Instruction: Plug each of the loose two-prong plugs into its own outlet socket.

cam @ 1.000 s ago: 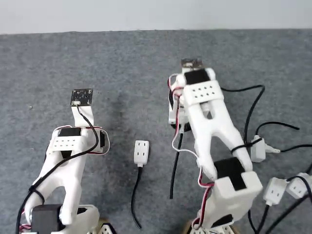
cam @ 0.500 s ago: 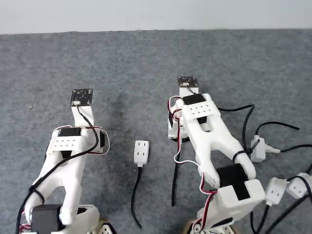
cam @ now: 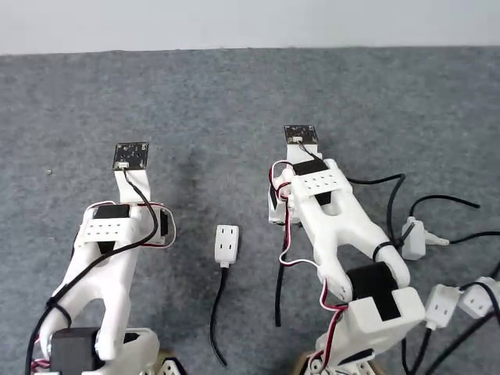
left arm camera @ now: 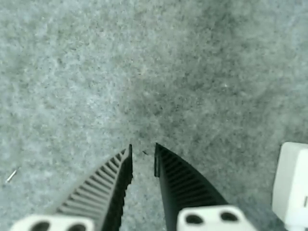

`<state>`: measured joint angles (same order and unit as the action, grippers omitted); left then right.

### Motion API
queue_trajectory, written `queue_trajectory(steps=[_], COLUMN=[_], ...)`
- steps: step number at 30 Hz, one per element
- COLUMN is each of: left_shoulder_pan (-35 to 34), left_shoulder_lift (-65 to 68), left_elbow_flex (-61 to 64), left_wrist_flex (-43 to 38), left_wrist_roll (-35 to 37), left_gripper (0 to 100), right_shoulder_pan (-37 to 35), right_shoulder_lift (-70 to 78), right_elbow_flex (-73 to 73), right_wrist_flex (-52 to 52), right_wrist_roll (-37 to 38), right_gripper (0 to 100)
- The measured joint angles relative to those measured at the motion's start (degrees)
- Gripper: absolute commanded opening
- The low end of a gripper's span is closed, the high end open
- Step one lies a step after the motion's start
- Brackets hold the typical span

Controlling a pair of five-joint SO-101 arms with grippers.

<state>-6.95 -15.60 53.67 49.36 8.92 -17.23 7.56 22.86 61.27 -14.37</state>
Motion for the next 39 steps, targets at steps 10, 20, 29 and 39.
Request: queue_trajectory(steps=[10, 20, 29, 39], left_shoulder_pan=[0.0, 0.0, 0.0, 0.0], left_shoulder_lift=[0.0, 0.0, 0.0, 0.0], left_elbow_flex=[0.0, 0.0, 0.0, 0.0], left_wrist_flex=[0.0, -1.3, -2.1, -2.1], left_wrist_roll=[0.0, 0.0, 0.0, 0.0], left_gripper=[7, 7, 7, 7], right_shoulder_pan=[0.0, -4.8, -9.8, -10.6], right_shoulder_lift=[-7.0, -13.5, -16.5, -17.7], right_elbow_flex=[2.1, 20.2, 21.9, 23.2], right_wrist_flex=[6.5, 3.3, 3.4, 2.1], right_wrist_roll=[0.0, 6.2, 7.9, 6.1], right_gripper=[2.0, 1.9, 1.2, 5.8])
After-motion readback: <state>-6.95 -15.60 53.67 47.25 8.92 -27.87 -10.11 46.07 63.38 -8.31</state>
